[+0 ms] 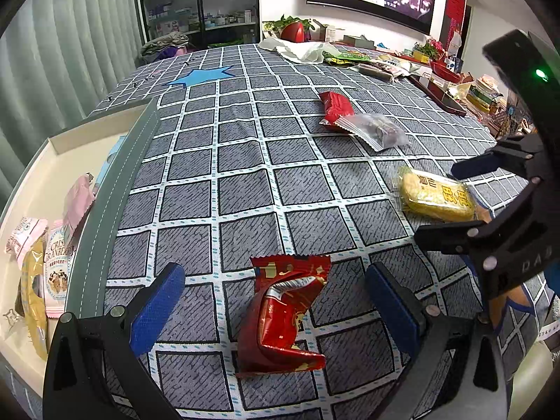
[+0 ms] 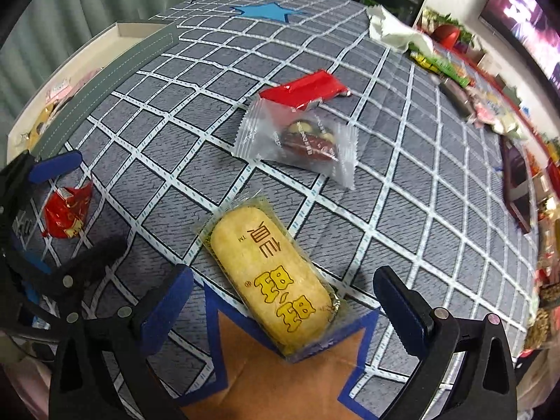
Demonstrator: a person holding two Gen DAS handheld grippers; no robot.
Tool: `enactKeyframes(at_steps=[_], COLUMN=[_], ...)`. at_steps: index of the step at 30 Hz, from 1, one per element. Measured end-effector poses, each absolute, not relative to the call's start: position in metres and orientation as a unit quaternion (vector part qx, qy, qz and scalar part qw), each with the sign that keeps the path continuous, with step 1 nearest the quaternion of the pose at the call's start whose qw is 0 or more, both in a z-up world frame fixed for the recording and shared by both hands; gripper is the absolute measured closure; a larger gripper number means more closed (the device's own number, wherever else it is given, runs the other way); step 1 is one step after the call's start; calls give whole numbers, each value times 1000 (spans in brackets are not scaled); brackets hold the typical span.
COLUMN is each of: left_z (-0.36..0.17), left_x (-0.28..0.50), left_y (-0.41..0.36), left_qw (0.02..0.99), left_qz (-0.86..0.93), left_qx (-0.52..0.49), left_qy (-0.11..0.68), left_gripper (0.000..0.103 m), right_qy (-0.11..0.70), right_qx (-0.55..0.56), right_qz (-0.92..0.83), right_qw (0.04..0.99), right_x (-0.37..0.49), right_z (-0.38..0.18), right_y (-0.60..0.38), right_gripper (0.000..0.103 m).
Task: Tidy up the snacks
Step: 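Move the right gripper to the yellow cake and grasp it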
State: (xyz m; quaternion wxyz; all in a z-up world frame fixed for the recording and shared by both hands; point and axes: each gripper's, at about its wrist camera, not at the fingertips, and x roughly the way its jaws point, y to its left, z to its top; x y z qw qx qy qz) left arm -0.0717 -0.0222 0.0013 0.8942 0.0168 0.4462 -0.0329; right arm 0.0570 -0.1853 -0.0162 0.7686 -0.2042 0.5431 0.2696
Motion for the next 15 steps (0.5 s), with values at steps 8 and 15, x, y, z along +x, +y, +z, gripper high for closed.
enactKeyframes(at_steps=[8,15], left_z=[1,1], left_x=[-72,-72], left_y=[-22,-22], left_qw=[894,894], left_qz=[-33,-33], left_qx=[17,17], left_qy=[446,446], left_gripper=[1,1], right_qy=[550,542], right_qx=[-191,-191], right_qz=[268,273], right_qw=[768,772], right_x=[68,69], right_z=[-16,-16], right_y=[-182,-181], right_gripper=[0,0])
